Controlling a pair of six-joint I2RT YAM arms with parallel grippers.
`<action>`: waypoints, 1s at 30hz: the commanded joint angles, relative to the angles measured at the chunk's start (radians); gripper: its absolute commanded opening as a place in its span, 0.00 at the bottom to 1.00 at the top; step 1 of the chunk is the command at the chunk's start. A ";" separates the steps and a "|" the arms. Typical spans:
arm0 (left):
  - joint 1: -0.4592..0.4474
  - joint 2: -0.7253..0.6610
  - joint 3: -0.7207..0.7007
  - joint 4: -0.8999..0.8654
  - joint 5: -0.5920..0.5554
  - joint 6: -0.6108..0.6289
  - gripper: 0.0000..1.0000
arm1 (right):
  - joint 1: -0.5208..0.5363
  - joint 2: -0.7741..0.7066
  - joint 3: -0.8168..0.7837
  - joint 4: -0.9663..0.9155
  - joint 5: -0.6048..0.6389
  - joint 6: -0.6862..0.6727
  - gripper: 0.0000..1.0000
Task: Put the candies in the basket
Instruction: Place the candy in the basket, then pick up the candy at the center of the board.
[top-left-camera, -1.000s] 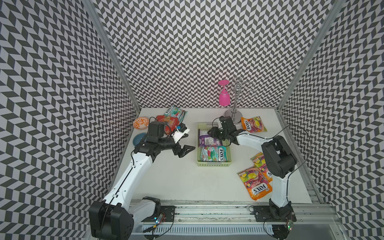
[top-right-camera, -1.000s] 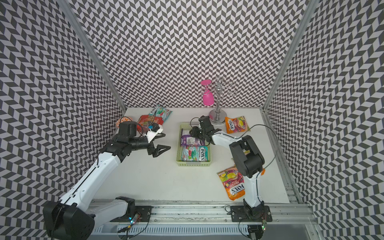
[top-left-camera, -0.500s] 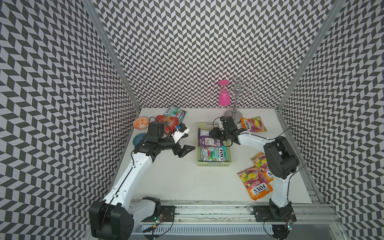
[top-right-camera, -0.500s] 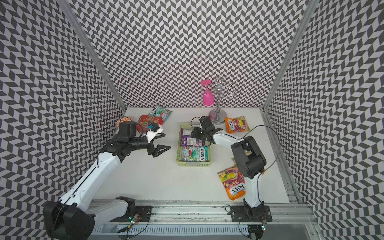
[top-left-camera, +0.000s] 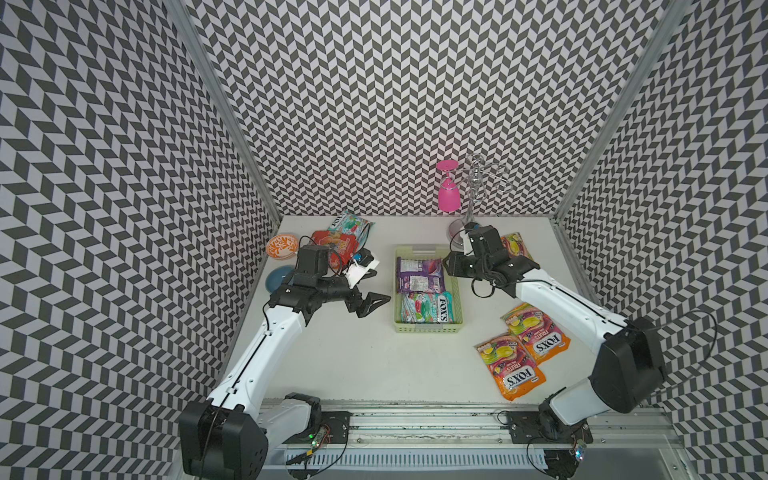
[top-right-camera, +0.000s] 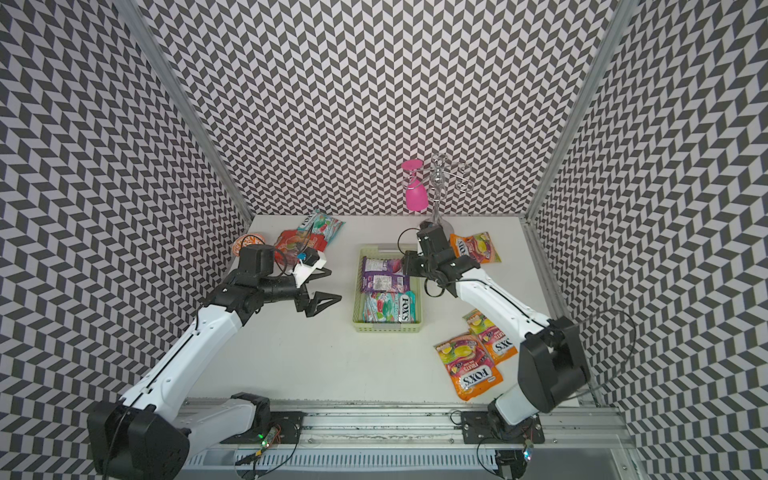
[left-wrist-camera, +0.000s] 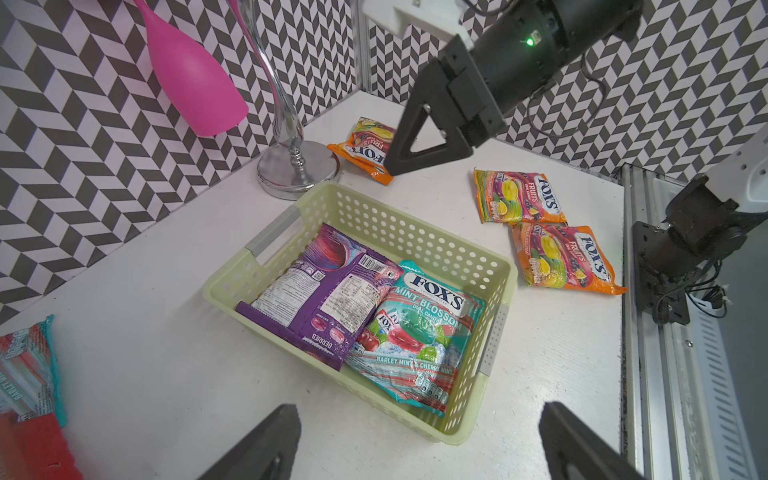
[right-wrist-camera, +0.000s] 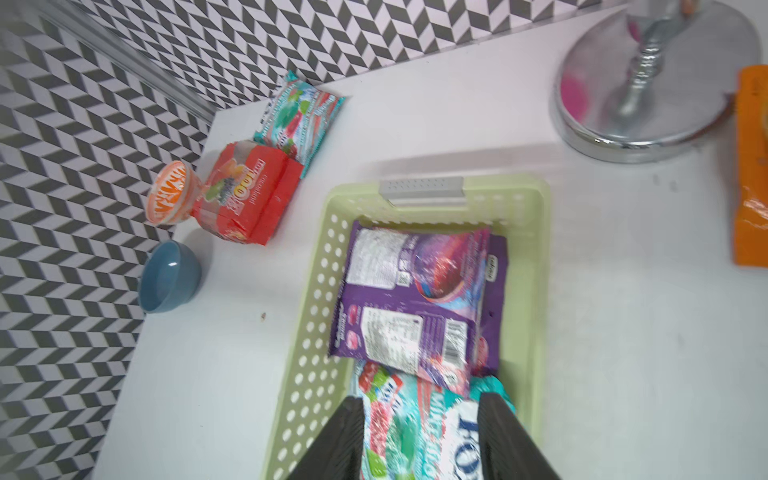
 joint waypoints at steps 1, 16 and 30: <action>-0.010 0.000 -0.013 0.012 0.041 0.015 0.94 | 0.004 -0.094 -0.076 -0.090 0.084 -0.032 0.49; -0.027 0.016 -0.027 0.000 0.069 0.035 0.99 | 0.003 -0.492 -0.418 -0.280 0.053 0.134 0.78; -0.030 0.032 -0.029 0.003 0.064 0.038 0.99 | 0.001 -0.670 -0.511 -0.443 0.026 0.213 0.90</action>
